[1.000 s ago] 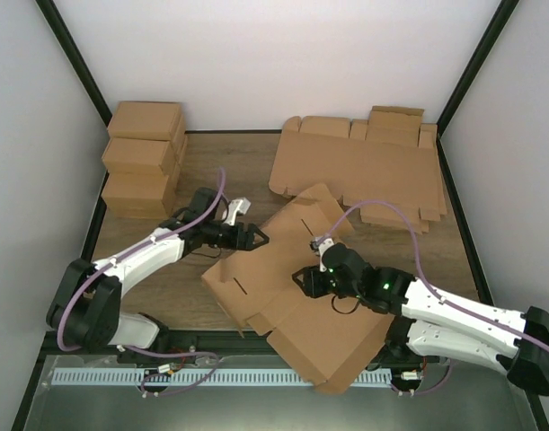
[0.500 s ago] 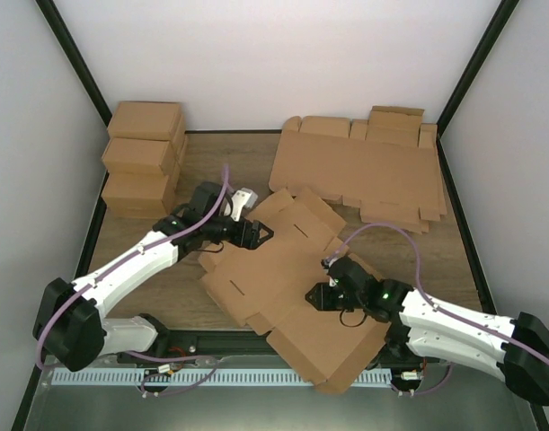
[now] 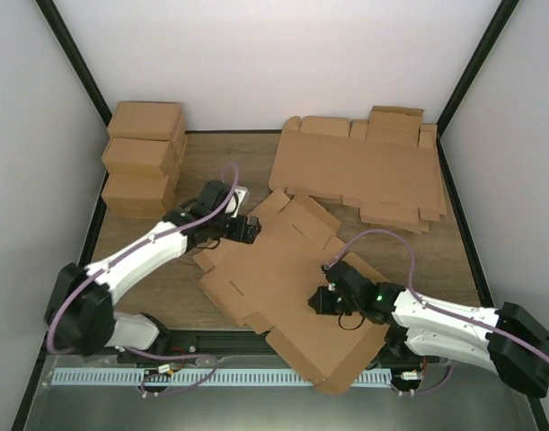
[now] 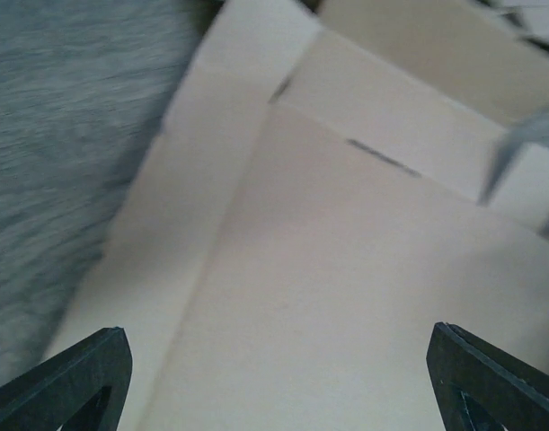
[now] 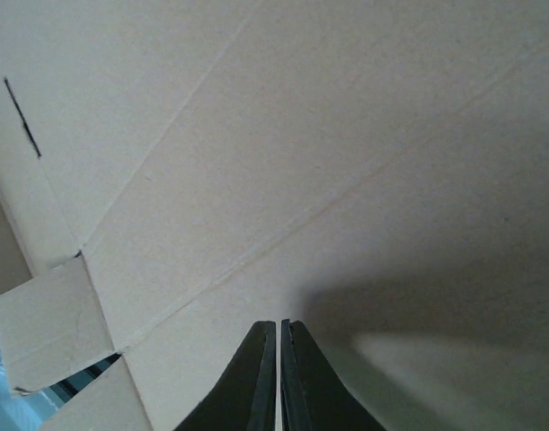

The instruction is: Fold the paper box

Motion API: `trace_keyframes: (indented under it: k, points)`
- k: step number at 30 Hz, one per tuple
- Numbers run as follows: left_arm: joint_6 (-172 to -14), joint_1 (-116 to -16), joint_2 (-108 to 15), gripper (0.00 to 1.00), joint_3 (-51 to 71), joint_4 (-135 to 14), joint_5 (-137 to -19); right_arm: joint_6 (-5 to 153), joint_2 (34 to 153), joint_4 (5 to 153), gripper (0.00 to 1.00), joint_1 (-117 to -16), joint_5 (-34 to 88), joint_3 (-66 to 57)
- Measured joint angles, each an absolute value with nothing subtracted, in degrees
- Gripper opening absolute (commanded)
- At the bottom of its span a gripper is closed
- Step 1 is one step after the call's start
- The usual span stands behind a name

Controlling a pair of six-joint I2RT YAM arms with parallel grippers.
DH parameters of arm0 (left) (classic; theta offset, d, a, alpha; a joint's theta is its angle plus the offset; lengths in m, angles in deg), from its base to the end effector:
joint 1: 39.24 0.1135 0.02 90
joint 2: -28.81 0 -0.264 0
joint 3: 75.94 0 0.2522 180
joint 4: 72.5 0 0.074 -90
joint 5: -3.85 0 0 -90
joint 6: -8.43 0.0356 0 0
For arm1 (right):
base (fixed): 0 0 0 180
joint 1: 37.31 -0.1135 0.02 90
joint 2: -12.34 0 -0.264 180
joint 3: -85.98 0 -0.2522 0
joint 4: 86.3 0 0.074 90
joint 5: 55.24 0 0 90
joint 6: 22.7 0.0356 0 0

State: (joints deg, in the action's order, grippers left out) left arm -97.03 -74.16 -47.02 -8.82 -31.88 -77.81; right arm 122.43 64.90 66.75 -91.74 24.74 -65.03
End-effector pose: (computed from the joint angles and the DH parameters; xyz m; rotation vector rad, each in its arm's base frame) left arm 0.2232 -0.1621 0.2484 0.4894 2.4543 -0.5597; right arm 0.0880 0.1338 0.1381 -0.0692 2.7296 0.9380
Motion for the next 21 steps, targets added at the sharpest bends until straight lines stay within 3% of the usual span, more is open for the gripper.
trace_keyframes:
  k: [10,14,21]
  points:
    - [-93.4,-66.2,-67.9,0.99,-4.8,-33.5,-76.2,120.9,66.9,65.7,0.03,-91.7,23.6,-63.3]
    - [-91.5,-63.9,-71.5,0.84,-1.8,-33.4,-72.4,120.7,66.9,66.0,0.03,-91.7,21.8,-63.3]
    - [-88.6,-63.1,-76.5,0.68,1.1,-33.0,-66.3,119.9,67.0,66.5,0.03,-91.7,20.6,-63.3]
